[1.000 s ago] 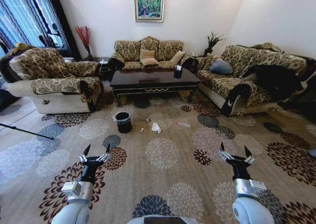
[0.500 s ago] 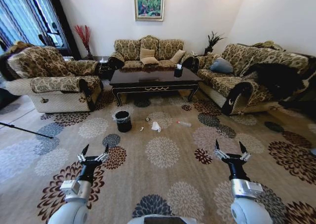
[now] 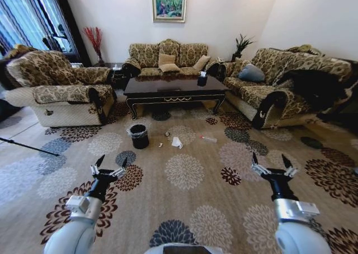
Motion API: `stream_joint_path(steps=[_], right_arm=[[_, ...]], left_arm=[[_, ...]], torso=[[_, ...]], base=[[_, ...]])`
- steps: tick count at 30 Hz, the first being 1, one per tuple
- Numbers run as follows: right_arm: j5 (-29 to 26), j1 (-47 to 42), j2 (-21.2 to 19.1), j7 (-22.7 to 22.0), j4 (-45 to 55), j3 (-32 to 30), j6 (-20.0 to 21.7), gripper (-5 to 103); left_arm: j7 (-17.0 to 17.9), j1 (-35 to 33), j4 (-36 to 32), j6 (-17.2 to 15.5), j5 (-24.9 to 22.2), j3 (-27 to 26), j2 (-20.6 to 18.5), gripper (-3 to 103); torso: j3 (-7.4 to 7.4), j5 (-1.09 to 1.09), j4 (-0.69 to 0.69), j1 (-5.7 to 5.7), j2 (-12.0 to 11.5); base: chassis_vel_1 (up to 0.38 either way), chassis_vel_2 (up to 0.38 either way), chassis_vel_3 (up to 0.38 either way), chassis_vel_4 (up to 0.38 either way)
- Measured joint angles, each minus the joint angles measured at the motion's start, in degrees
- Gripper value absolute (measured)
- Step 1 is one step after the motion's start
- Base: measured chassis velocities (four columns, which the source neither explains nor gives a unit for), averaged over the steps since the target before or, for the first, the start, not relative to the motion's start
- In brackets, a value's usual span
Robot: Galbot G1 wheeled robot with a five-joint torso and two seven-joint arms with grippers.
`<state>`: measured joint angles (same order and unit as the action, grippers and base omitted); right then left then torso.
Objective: Move to the front of the table and pick up the trash from the floor, then place it into the trash bin.
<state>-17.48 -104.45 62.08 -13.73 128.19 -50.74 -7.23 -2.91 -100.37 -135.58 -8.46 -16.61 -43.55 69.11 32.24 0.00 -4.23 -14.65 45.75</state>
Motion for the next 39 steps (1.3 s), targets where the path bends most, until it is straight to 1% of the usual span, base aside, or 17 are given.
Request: stream_joint_path(steps=[2, 3, 6, 9, 12, 13, 15, 17, 23, 25, 26, 27, 28, 30, 32, 35, 39], right_arm=[[-0.2, 0.4, -1.5, 0.0, -0.9, 0.0, 0.0, 100], [-1.9, 0.8, -2.4, -0.2, -1.1, 0.0, 0.3, 100], [-4.0, 1.5, -3.2, -0.6, -1.4, -0.2, 1.0, 100], [-4.2, 1.9, -3.4, -0.7, -2.0, -0.8, 1.0, 100], [-4.8, 2.3, -2.6, -1.1, -1.7, -0.8, 1.3, 100], [-4.8, 2.3, -2.6, -1.1, -1.7, -0.8, 1.3, 100], [-6.7, 3.1, -2.9, -1.6, -1.2, -1.5, 2.3, 100], [-8.4, 3.5, -3.6, -2.4, -1.2, -2.3, 3.1, 100], [-8.9, 3.3, -3.6, -2.5, -2.0, -2.8, 2.9, 100], [-9.0, 2.9, -3.9, -0.3, -2.1, -2.6, 1.3, 100], [-9.0, 2.7, -4.3, 2.6, -2.2, -2.5, -0.5, 100], [-8.5, 2.4, -4.8, 7.0, -2.1, -2.4, -2.9, 100], [-8.5, 2.4, -4.8, 7.0, -2.1, -2.4, -2.9, 100], [-7.3, 2.1, -5.2, 12.0, -1.3, -2.2, -4.9, 100], [-7.2, 1.4, -5.2, 16.2, 0.0, -1.9, -5.2, 100], [-7.9, 0.8, -5.0, 18.5, 0.8, -1.8, -4.3, 100], [-8.5, 0.3, -4.6, 19.7, 1.0, -2.1, -2.6, 100]], left_arm=[[0.0, -0.3, 0.2, 0.0, -0.2, -0.4, -0.8, 100], [0.0, -0.6, 0.3, 0.0, -0.2, -0.5, -1.0, 100], [0.1, -0.9, 0.0, 0.0, 0.0, -0.5, -0.9, 100], [0.1, -1.2, -0.5, 0.0, 0.5, -0.2, -0.4, 100], [0.1, -1.7, -0.5, 1.6, 3.5, 0.9, 1.1, 100], [0.1, -1.7, -0.5, 1.6, 3.5, 0.9, 1.1, 100], [0.1, -2.0, -0.6, 2.6, 5.3, 1.3, 2.5, 100], [0.2, -2.1, -1.5, 2.6, 4.5, 1.2, 4.4, 100], [0.5, -2.7, -2.1, 2.8, 2.5, -0.6, 8.1, 100], [0.5, -3.4, -2.1, 3.3, 2.6, -0.9, 8.6, 100], [0.5, -3.9, -2.0, 3.5, 2.7, -0.9, 8.7, 100], [0.5, -4.3, -2.1, 3.7, 2.9, -0.9, 8.8, 100], [0.5, -4.3, -2.1, 3.7, 2.9, -0.9, 8.8, 100], [0.5, -4.4, -2.3, 3.7, 3.0, -0.8, 9.3, 100], [0.5, -4.5, -2.5, 3.7, 3.2, -0.6, 9.6, 100], [0.4, -4.5, -2.6, 3.7, 3.4, -0.5, 9.7, 100], [0.4, -4.6, -2.6, 3.7, 3.4, -0.4, 9.9, 100]], torso=[[-0.28, 0.01, -0.01, 0.23, -0.5], [-0.52, 0.01, -0.01, 0.41, -0.9], [-0.9, 0.01, 0.0, 0.66, -1.5], [-1.37, 0.0, 0.0, 0.97, -2.3], [-1.9, 0.01, -0.02, 1.36, -3.2], [-1.9, 0.01, -0.02, 1.36, -3.2], [-2.26, 0.0, -0.01, 1.61, -3.8], [-2.65, 0.0, 0.01, 1.88, -4.5], [-3.34, 0.01, -0.01, 2.37, -5.7], [-3.62, 0.01, -0.01, 2.56, -6.1], [-3.83, 0.01, -0.01, 2.72, -6.5], [-4.08, 0.0, 0.0, 2.9, -7.0], [-4.08, 0.0, 0.0, 2.9, -7.0], [-4.35, -0.01, 0.01, 3.12, -7.4], [-4.72, 0.0, 0.0, 3.4, -8.1], [-5.08, 0.0, -0.01, 3.63, -8.7], [-5.52, 0.0, -0.01, 3.97, -9.5]], base=[[0.0, 0.0, 0.0, 0.0], [0.0, 0.0, 0.0, 0.0], [0.0, 0.0, 0.0, 0.0], [0.0, 0.0, 0.0, 0.0], [0.0, 0.0, 0.0, 0.0], [0.0, 0.0, 0.0, 0.0], [0.0, 0.0, 0.0, 0.0], [0.0, 0.0, 0.0, 0.0], [0.0, 0.0, 0.0, 0.0], [0.0, 0.0, 0.0, 0.0], [0.0, 0.0, 0.0, 0.0], [0.0, 0.0, 0.0, 0.0], [0.0, 0.0, 0.0, 0.0], [0.0, 0.0, 0.0, 0.0], [0.0, 0.0, 0.0, 0.0], [0.0, 0.0, 0.0, 0.0], [0.0, 0.0, 0.0, 0.0]])
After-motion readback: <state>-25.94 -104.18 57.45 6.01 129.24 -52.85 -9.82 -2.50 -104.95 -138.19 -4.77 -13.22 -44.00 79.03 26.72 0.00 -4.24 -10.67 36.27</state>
